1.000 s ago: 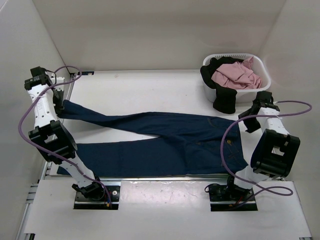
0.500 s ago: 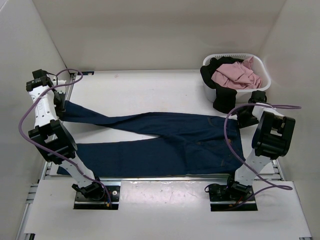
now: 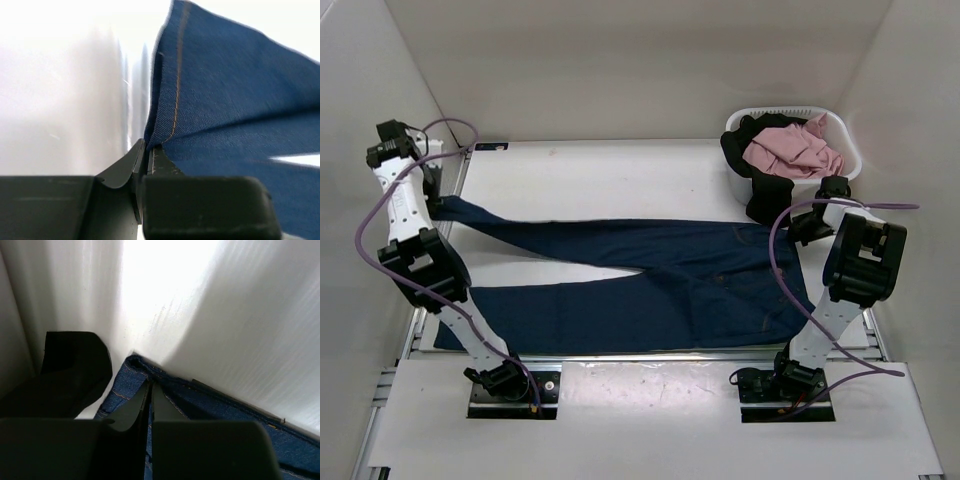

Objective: Fold and stack the trousers
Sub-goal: Fold the trousers

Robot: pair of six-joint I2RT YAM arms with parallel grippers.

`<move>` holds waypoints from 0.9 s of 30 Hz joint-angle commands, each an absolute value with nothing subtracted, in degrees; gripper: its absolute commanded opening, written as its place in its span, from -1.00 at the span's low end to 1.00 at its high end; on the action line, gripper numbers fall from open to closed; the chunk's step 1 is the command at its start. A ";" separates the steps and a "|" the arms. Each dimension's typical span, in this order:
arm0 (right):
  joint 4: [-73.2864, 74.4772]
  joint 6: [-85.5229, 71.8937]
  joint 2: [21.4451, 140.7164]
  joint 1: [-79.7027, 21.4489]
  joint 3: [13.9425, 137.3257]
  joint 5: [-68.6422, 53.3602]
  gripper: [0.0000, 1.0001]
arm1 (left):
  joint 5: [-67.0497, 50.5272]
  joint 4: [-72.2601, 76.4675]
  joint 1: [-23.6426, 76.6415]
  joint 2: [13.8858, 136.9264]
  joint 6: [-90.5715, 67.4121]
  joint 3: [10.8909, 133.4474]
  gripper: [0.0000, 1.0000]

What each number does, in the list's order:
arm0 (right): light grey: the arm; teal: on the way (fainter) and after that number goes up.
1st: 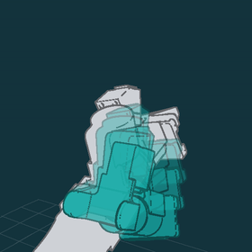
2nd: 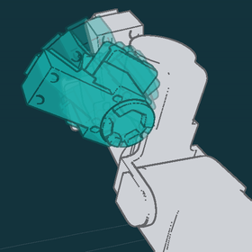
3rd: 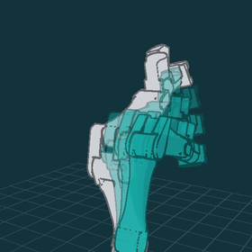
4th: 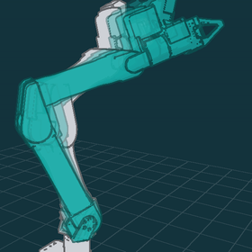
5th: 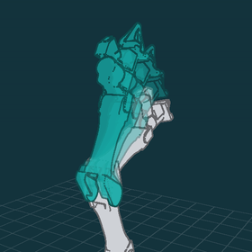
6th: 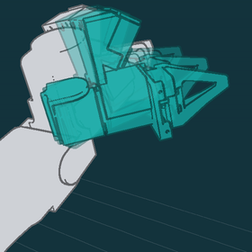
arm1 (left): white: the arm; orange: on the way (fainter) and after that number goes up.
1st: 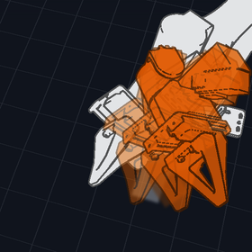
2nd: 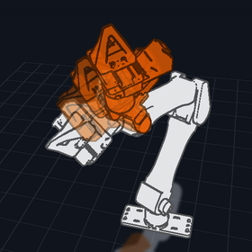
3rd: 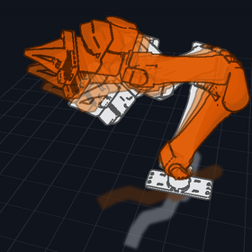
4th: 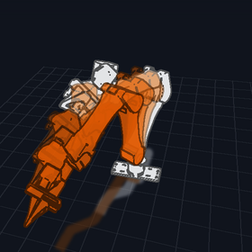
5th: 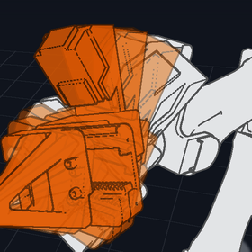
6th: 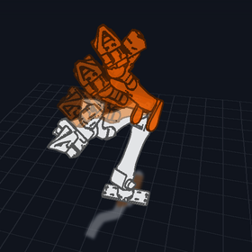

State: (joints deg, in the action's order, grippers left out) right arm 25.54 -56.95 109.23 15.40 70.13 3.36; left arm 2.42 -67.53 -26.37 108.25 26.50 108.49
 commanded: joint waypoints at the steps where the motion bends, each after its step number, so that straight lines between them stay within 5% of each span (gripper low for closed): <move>1: 27.25 -52.56 109.34 15.56 71.01 4.66 -1.00 | 5.78 -65.04 -26.19 111.60 26.37 120.88 -0.72; 7: 29.79 -50.70 94.15 18.00 68.05 5.80 -1.00 | 10.11 -65.04 -26.19 109.44 29.52 128.59 -0.72; 19: 39.45 -60.73 58.73 23.29 33.34 7.47 -1.00 | 6.24 -63.37 -27.60 80.35 32.34 82.74 -0.72; 22: 43.15 -61.87 57.31 23.29 30.42 7.47 -0.46 | 8.16 -63.37 -27.60 73.93 33.66 71.48 -0.72; 23: 43.76 -61.87 56.43 23.29 29.89 7.47 0.07 | 8.17 -63.37 -27.60 72.61 33.66 69.19 -0.72; 27: 47.10 -58.73 55.11 23.29 34.78 9.40 0.38 | 7.21 -62.84 -27.60 68.39 33.66 61.45 -0.72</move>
State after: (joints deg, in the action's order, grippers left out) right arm 43.92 -60.23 56.80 23.18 29.80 7.18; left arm 7.68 -64.25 -27.44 71.79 32.84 63.99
